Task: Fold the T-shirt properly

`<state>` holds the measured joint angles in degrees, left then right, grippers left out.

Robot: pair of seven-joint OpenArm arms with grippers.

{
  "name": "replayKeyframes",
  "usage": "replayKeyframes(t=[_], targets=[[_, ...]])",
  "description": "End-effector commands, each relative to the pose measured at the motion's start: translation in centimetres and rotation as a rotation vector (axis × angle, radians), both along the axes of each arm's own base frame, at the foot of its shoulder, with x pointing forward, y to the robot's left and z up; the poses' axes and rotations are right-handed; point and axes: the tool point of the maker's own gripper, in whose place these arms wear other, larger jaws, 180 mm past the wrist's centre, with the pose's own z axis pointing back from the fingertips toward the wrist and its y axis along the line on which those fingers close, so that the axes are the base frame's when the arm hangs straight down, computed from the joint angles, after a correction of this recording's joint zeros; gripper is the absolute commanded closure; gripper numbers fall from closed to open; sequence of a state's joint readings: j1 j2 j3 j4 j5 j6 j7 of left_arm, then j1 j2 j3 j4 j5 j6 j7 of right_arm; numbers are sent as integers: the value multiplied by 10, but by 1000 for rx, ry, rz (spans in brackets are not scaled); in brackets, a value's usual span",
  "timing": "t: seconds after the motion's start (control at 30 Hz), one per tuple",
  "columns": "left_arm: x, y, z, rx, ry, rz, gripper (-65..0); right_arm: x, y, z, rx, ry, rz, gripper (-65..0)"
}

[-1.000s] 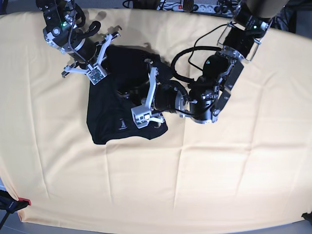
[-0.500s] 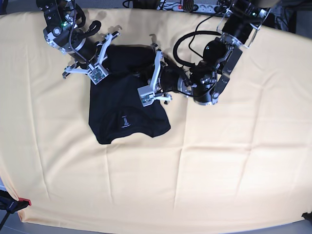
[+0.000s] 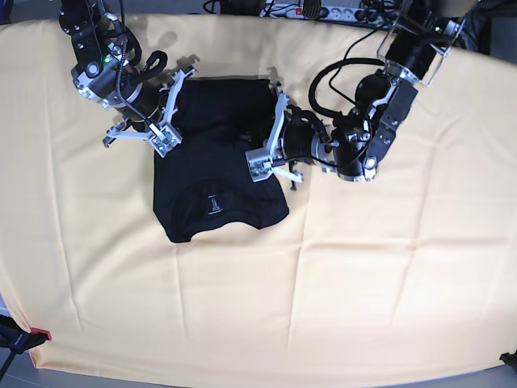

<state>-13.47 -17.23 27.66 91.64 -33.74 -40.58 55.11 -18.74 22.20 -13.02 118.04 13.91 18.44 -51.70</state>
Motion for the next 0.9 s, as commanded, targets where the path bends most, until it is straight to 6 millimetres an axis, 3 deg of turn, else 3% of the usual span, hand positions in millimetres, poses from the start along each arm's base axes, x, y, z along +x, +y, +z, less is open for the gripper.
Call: replayKeyframes(t=[0.0, 0.23, 0.37, 0.47, 0.57, 0.7, 0.87], targets=[[17, 3, 11, 6, -51, 15, 0, 2, -6, 4, -27, -7, -10, 0], [44, 1, 34, -9, -129, 20, 0, -23, -7, -9, -33, 60, -14, 0], [53, 3, 38, 4, -175, 26, 0, -20, -3, -2, -13, 30, -6, 0], [60, 7, 35, 37, -219, 39, 0, -12, 5, 19, 10, -37, 11, 0], [72, 9, 43, 36, -235, 82, 0, 0, 15, 58, 50, -165, 33, 0], [76, 6, 72, -65, -212, 95, 0, 10, 15, 98, 96, -291, 30, 0], [63, 13, 114, -290, -73, 92, 0, 16, 0, 115, 195, -301, 5, 0]])
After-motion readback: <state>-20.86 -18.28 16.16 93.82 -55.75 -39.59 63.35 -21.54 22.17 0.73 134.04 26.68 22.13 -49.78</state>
